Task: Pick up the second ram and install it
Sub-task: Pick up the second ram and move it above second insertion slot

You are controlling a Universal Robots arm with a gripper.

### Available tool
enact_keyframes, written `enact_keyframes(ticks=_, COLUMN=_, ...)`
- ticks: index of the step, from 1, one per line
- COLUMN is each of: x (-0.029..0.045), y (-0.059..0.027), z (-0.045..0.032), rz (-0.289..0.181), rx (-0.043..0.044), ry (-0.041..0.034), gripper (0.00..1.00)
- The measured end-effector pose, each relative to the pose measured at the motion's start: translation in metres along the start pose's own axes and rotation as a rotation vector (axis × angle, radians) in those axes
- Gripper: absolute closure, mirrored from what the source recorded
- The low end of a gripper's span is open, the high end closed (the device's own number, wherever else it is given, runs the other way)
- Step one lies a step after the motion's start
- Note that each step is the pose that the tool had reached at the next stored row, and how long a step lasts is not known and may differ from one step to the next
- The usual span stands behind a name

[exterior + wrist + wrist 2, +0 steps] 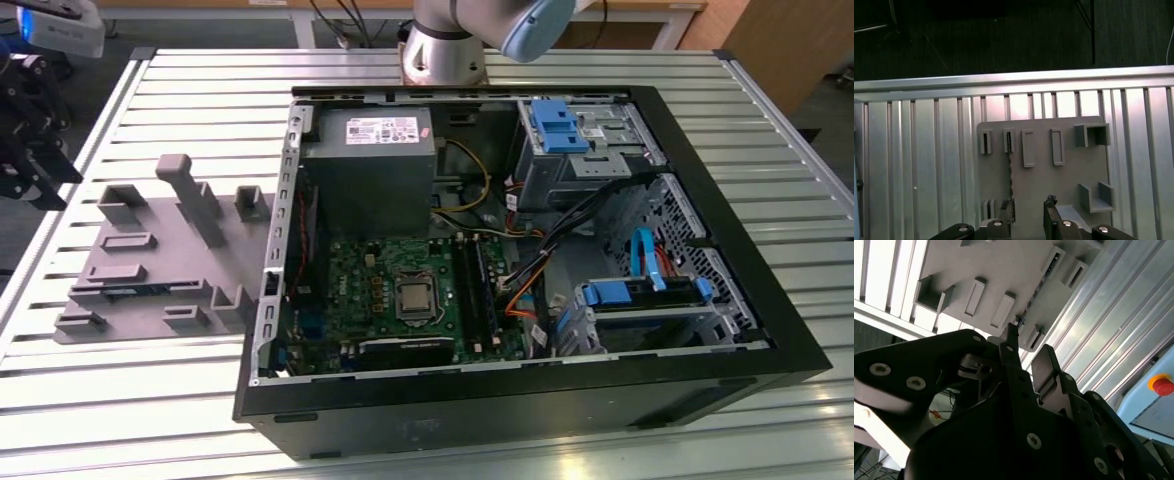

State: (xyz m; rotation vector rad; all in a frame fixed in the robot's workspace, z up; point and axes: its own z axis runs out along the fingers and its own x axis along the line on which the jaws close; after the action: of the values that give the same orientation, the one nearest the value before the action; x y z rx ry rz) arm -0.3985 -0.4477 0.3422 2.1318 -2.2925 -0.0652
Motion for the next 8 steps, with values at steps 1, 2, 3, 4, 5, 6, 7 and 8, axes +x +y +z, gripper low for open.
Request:
enact_keyframes(ticks=1, x=0.0000, y=0.0000, z=0.0001, rz=0.000, rx=0.0000, ry=0.0000, gripper=0.62)
enact_keyframes(ticks=2, x=0.0000, y=0.0000, z=0.0002, rz=0.000, rx=0.0001, ry=-0.0001, gripper=0.62)
enact_keyframes(ticks=3, x=0.0000, y=0.0000, z=0.0003, rz=0.000, rx=0.0001, ry=-0.0001, gripper=0.62)
enact_keyframes(ticks=4, x=0.0000, y=0.0000, z=0.0003, rz=0.000, rx=0.0002, ry=-0.0002, gripper=0.62)
enact_keyframes(ticks=5, x=0.0000, y=0.0000, z=0.0003, rz=0.000, rx=0.0002, ry=-0.0001, gripper=0.62)
enact_keyframes(ticks=6, x=0.0000, y=0.0000, z=0.0003, rz=0.000, rx=0.0001, ry=-0.0001, gripper=0.62)
enact_keyframes(ticks=7, x=0.0000, y=0.0000, z=0.0003, rz=0.000, rx=0.0001, ry=-0.0001, gripper=0.62)
enact_keyframes(ticks=8, x=0.0000, y=0.0000, z=0.0003, rz=0.000, rx=0.0002, ry=-0.0001, gripper=0.62)
